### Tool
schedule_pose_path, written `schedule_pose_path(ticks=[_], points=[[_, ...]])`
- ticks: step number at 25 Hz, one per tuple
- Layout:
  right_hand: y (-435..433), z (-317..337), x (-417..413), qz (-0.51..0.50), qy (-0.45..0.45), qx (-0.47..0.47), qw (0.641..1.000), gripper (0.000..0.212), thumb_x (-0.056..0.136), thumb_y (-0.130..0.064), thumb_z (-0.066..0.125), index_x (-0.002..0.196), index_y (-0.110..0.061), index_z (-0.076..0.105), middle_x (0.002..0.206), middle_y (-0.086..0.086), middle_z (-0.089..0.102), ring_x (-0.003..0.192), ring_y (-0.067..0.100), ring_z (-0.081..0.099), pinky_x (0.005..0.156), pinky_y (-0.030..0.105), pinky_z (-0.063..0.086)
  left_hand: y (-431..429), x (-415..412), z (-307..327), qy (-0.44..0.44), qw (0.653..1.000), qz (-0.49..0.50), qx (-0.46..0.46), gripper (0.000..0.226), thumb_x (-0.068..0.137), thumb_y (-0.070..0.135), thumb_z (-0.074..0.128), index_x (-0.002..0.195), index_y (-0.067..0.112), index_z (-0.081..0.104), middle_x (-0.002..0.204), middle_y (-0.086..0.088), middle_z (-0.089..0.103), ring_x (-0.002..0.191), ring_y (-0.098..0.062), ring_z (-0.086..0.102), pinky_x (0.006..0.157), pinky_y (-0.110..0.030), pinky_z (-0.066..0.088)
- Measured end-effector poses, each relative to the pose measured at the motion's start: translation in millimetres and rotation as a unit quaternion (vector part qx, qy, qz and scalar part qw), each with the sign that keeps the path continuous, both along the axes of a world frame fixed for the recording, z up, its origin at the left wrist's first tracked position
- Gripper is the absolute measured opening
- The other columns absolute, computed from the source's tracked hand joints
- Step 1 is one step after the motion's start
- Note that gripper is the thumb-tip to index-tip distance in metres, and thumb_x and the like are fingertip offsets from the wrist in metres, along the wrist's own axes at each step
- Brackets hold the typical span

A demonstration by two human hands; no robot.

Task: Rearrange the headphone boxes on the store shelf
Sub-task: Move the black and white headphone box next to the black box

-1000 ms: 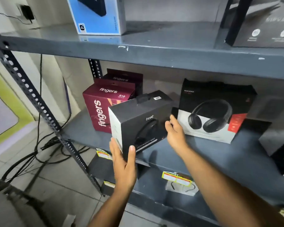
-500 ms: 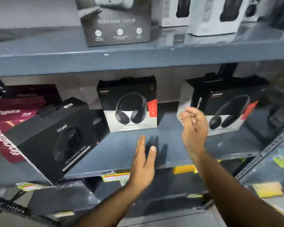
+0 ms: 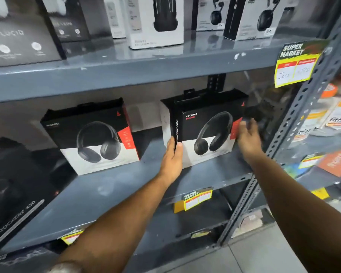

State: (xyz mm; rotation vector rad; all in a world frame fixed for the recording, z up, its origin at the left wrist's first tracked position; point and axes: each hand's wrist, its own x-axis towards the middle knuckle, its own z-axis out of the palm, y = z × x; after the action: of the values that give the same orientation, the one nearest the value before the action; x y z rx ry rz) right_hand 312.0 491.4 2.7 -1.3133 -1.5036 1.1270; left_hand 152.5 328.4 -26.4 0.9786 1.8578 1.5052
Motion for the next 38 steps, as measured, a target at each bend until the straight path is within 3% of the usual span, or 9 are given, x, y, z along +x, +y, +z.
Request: schedule_pose_path(ticks=[9, 14, 18, 20, 22, 25, 29, 35, 38], points=[[-5, -15, 11, 0.067, 0.030, 0.051, 0.996, 0.050, 0.106, -0.037, 0.041, 0.151, -0.015, 0.042, 0.154, 0.004, 0.047, 0.140, 0.020, 0.045, 0.118, 0.034, 0.032, -2, 15, -18, -0.012, 0.998, 0.055, 0.033, 0.066, 0.094, 0.051, 0.031, 0.154, 0.030, 0.017, 0.163, 0.013, 0.021, 0.150, -0.007, 0.017, 0.125, -0.036, 0.012], [-43, -23, 26, 0.120, 0.086, 0.108, 0.983, 0.024, 0.105, -0.023, 0.048, 0.105, -0.026, 0.071, 0.094, -0.009, 0.071, 0.087, 0.001, 0.060, 0.089, 0.026, 0.050, -76, 33, -38, 0.024, 0.994, 0.075, 0.073, 0.052, 0.096, 0.040, 0.034, 0.144, 0.046, 0.016, 0.159, 0.022, 0.020, 0.149, 0.002, 0.016, 0.123, -0.025, 0.012], [-88, -18, 13, 0.155, 0.084, 0.144, 0.974, 0.022, 0.099, -0.029, 0.055, 0.109, -0.033, 0.074, 0.088, -0.011, 0.068, 0.083, -0.004, 0.058, 0.086, 0.019, 0.049, -125, 23, -23, -0.052, 0.976, 0.182, 0.106, 0.051, 0.098, 0.036, 0.042, 0.145, 0.017, 0.044, 0.149, 0.004, 0.049, 0.138, -0.009, 0.045, 0.117, -0.032, 0.031], [-108, -15, 5, 0.165, 0.076, 0.141, 0.973, 0.023, 0.097, -0.032, 0.057, 0.110, -0.037, 0.075, 0.083, -0.020, 0.068, 0.079, -0.009, 0.060, 0.080, 0.015, 0.050, -149, 19, -7, -0.109, 0.963, 0.216, 0.116, 0.030, 0.101, 0.031, 0.042, 0.104, 0.022, 0.070, 0.104, 0.010, 0.071, 0.093, -0.004, 0.065, 0.087, -0.029, 0.048], [-126, -10, -4, 0.183, 0.078, 0.133, 0.971, 0.021, 0.101, -0.020, 0.055, 0.099, -0.032, 0.073, 0.068, -0.024, 0.064, 0.065, -0.009, 0.058, 0.067, 0.013, 0.046, -170, 16, 11, -0.145, 0.953, 0.245, 0.105, 0.042, 0.100, 0.031, 0.043, 0.059, 0.029, 0.051, 0.058, 0.017, 0.040, 0.053, -0.003, 0.036, 0.059, -0.031, 0.030], [-144, -5, -18, 0.221, 0.083, 0.120, 0.964, 0.033, 0.102, -0.015, 0.052, 0.079, -0.034, 0.066, 0.061, -0.014, 0.056, 0.053, -0.005, 0.052, 0.055, 0.007, 0.040, -193, 10, 27, -0.171, 0.936, 0.295, 0.085, 0.044, 0.098, 0.038, 0.046, 0.056, 0.024, 0.044, 0.059, 0.012, 0.032, 0.055, -0.007, 0.029, 0.056, -0.027, 0.028], [-155, -14, -42, 0.232, 0.076, 0.082, 0.966, 0.024, 0.102, -0.026, 0.052, 0.107, -0.022, 0.075, 0.075, -0.003, 0.054, 0.058, -0.003, 0.053, 0.056, 0.011, 0.044, -209, -1, 31, -0.135, 0.940, 0.306, 0.063, 0.051, 0.099, 0.036, 0.041, 0.050, 0.023, 0.040, 0.050, 0.014, 0.031, 0.045, -0.004, 0.028, 0.042, -0.016, 0.028], [-165, -11, -80, 0.241, 0.067, 0.108, 0.962, 0.032, 0.100, -0.033, 0.052, 0.128, -0.043, 0.065, 0.107, 0.005, 0.067, 0.089, 0.001, 0.064, 0.080, 0.013, 0.051, -229, -51, 13, -0.093, 0.956, 0.265, 0.087, 0.035, 0.100, 0.032, 0.043, 0.114, 0.012, 0.068, 0.114, 0.006, 0.069, 0.106, -0.010, 0.062, 0.101, -0.032, 0.044], [-176, -8, -107, 0.286, 0.048, 0.110, 0.951, 0.057, 0.099, -0.023, 0.057, 0.105, -0.079, 0.054, 0.104, 0.000, 0.064, 0.092, -0.002, 0.063, 0.082, 0.008, 0.046, -231, -91, 8, -0.050, 0.965, 0.249, 0.071, 0.038, 0.098, 0.019, 0.047, 0.133, 0.015, 0.058, 0.132, 0.011, 0.064, 0.121, 0.002, 0.056, 0.111, -0.026, 0.040]])
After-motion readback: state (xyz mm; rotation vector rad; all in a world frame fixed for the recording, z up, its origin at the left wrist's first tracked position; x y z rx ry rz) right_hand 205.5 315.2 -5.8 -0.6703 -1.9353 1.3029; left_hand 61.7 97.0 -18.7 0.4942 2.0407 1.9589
